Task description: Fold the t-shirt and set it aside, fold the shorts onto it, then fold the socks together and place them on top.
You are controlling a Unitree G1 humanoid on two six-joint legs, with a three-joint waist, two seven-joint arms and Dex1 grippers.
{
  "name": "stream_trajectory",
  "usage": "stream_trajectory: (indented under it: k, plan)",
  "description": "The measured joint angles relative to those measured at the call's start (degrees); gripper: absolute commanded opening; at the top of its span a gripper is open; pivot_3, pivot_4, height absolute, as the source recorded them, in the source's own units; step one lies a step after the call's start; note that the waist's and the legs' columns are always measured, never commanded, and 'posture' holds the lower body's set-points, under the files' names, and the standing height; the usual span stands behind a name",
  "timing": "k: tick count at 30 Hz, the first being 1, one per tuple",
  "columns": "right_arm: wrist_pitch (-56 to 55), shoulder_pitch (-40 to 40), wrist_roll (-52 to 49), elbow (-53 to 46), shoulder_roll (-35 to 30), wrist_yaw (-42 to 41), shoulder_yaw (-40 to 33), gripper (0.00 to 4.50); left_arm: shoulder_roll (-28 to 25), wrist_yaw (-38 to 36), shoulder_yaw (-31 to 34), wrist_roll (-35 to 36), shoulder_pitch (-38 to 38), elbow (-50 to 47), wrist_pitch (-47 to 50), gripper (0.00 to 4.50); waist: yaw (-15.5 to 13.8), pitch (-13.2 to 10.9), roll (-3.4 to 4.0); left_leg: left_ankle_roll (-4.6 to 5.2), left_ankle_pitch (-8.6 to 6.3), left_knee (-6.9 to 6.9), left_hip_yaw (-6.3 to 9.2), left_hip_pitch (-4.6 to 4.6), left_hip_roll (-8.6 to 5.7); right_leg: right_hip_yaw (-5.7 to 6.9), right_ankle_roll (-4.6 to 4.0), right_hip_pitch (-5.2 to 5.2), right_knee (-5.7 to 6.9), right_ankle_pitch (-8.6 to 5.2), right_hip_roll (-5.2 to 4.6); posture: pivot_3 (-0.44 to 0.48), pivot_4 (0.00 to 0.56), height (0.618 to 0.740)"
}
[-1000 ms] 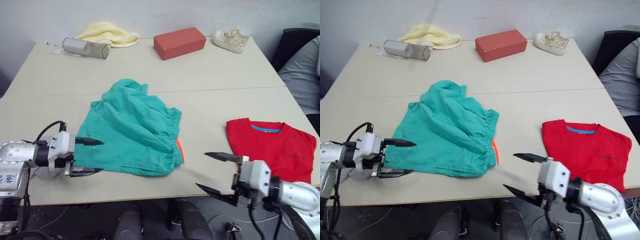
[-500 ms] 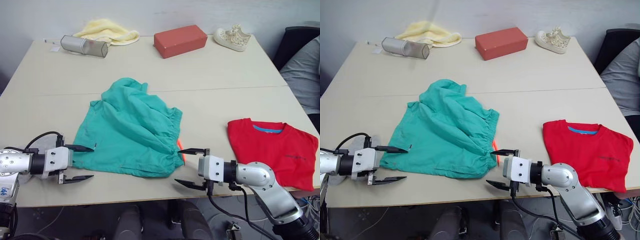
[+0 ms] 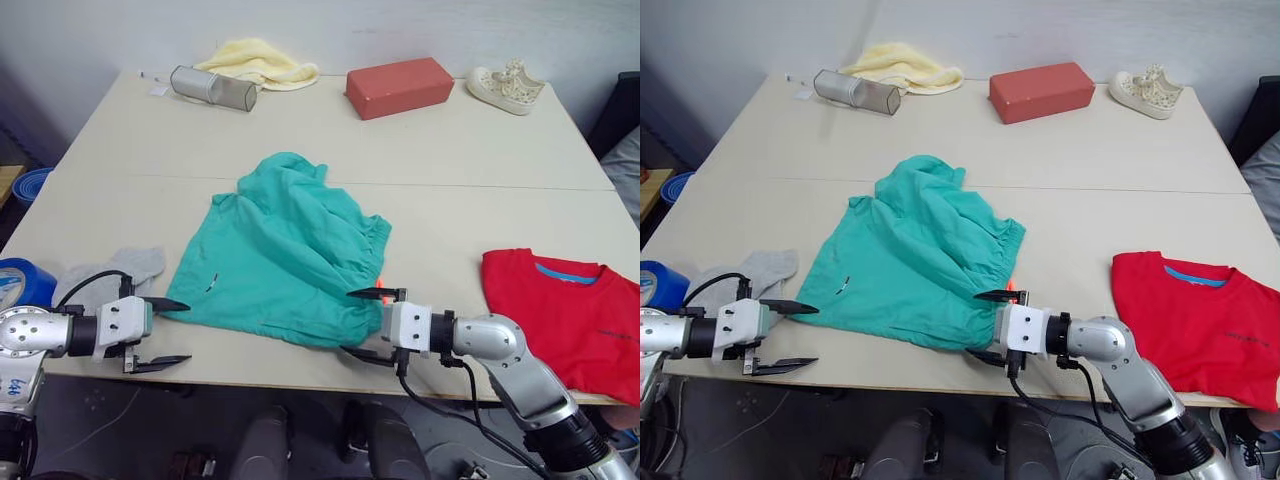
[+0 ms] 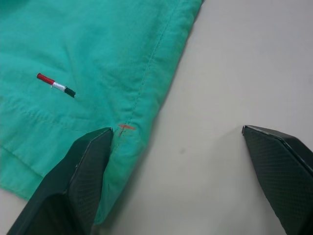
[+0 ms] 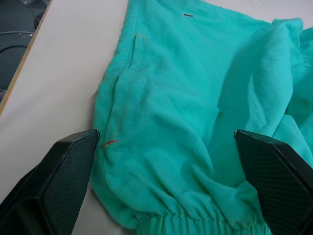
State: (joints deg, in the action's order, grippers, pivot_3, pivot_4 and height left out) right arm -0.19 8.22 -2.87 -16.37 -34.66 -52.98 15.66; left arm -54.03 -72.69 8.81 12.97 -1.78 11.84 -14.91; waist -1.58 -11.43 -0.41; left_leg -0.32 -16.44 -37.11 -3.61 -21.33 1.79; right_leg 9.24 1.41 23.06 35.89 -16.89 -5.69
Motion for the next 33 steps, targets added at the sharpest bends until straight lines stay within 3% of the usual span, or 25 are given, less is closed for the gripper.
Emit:
stream_trajectory:
  k: [9,12,21,26,29,33]
  plan:
    - [-2.76,-2.28,-1.79,0.30,-6.53,-3.37,-3.96,4.50,1.40,1.34,-0.61,0.12,-1.47,-0.66,1.98,3.58,0.03,0.00,0.00,0.16,-0.22,0.02,-0.32,-0.05,-0.01,-0.10,-0.05,0.25,0.09,0.17,-0.02,0.000,0.150,0.740]
    - [-4.54,-2.51,-1.73,0.98,-7.88,-4.27,-4.49,4.50,1.43,1.73,-1.08,-0.12,-1.86,-0.79,2.18,2.99,0.08,-0.01,0.01,0.17,-0.24,0.02,-0.43,-0.08,-0.01,-0.14,-0.05,0.33,0.11,0.17,-0.01,0.000,0.150,0.740]
    - [-8.42,-0.03,0.81,3.96,-5.71,-4.41,-2.08,4.50,1.56,1.75,-3.44,-0.31,-2.20,-1.15,2.06,0.07,-0.12,-0.02,0.05,0.19,-0.22,-0.02,-0.48,-0.02,0.05,-0.20,-0.09,0.32,0.11,0.20,0.01,0.000,0.150,0.740]
    - [-11.51,0.03,0.81,5.34,-5.98,-4.54,-2.60,4.50,1.45,0.44,-3.54,0.82,-1.82,-2.56,4.96,0.03,0.04,-0.02,0.05,0.20,-0.22,0.00,-0.59,-0.03,0.04,-0.27,-0.09,0.34,0.09,0.21,0.00,0.000,0.150,0.740]
    - [-13.85,-1.55,-1.11,5.29,-8.12,-5.99,-4.06,4.50,1.37,-1.88,-4.93,4.59,1.64,-9.39,11.31,0.03,0.10,-0.02,0.05,0.28,-0.39,0.00,-0.65,-0.06,0.03,-0.31,-0.02,0.38,0.09,0.18,0.00,0.000,0.150,0.740]
    - [-16.07,-4.55,-4.56,5.27,-11.43,-8.22,-7.52,3.59,1.38,-2.74,-6.64,8.06,4.56,-18.17,18.63,0.00,0.06,-0.09,-0.07,0.28,-0.51,-0.02,-0.66,-0.11,0.03,-0.30,0.06,0.39,0.03,0.14,0.04,0.000,0.150,0.740]
